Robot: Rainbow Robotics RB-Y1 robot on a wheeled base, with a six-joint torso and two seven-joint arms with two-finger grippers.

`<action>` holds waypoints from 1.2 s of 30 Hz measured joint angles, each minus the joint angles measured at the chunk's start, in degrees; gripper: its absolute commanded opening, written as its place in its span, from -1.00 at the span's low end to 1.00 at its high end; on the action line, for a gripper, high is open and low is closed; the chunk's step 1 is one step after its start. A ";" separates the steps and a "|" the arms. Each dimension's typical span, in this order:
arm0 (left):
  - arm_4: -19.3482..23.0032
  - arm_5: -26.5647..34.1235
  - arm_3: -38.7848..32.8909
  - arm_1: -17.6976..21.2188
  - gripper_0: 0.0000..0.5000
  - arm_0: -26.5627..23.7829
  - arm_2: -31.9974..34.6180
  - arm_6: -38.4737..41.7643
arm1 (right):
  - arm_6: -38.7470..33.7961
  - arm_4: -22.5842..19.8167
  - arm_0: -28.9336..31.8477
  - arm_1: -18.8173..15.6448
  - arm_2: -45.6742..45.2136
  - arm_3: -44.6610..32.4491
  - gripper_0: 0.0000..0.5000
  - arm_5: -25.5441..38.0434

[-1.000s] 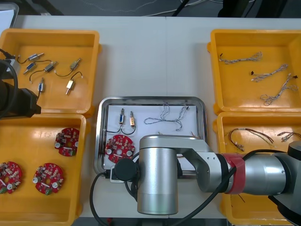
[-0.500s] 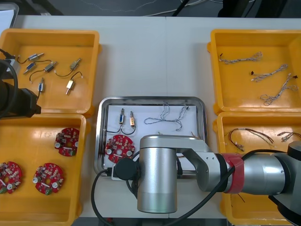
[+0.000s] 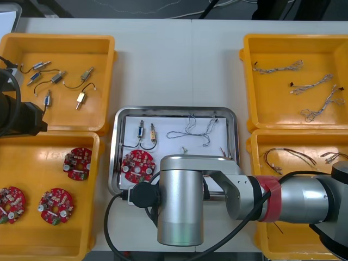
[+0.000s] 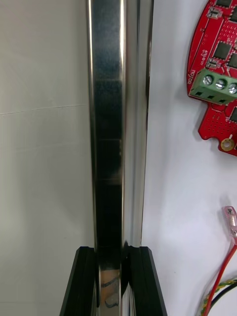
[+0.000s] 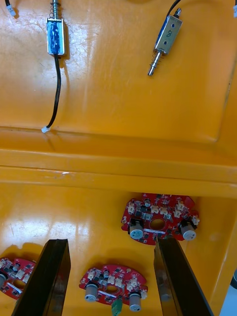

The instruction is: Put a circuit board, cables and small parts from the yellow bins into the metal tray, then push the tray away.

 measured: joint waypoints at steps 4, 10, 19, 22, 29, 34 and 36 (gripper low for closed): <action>0.00 0.00 0.00 0.00 1.00 0.00 0.00 0.00 | 0.00 0.00 -1.43 0.00 0.00 0.05 -1.00 -0.13; 0.00 0.00 0.00 0.00 1.00 0.00 0.00 0.00 | 0.00 0.01 -4.02 -0.11 0.00 0.14 -1.00 -0.51; 0.00 0.00 0.00 0.00 1.00 0.00 0.00 0.00 | -0.01 0.05 -7.24 -1.05 0.00 0.16 -1.00 -1.51; 0.00 0.00 0.00 0.00 1.00 0.00 0.00 0.00 | -0.01 0.05 -7.62 -1.67 0.00 0.16 -1.00 -2.07; 0.00 0.00 0.00 0.00 1.00 0.00 0.00 0.00 | -0.01 0.05 -8.66 -3.24 0.00 0.35 -1.00 -3.02; 0.01 0.00 -0.01 0.00 1.00 0.00 0.00 0.00 | -0.01 -0.10 -10.13 -3.53 0.00 2.64 -1.00 -4.30; 0.01 0.00 -0.01 0.00 1.00 0.00 0.00 0.00 | -0.01 -0.14 -10.77 -3.53 0.00 3.71 -1.00 -4.94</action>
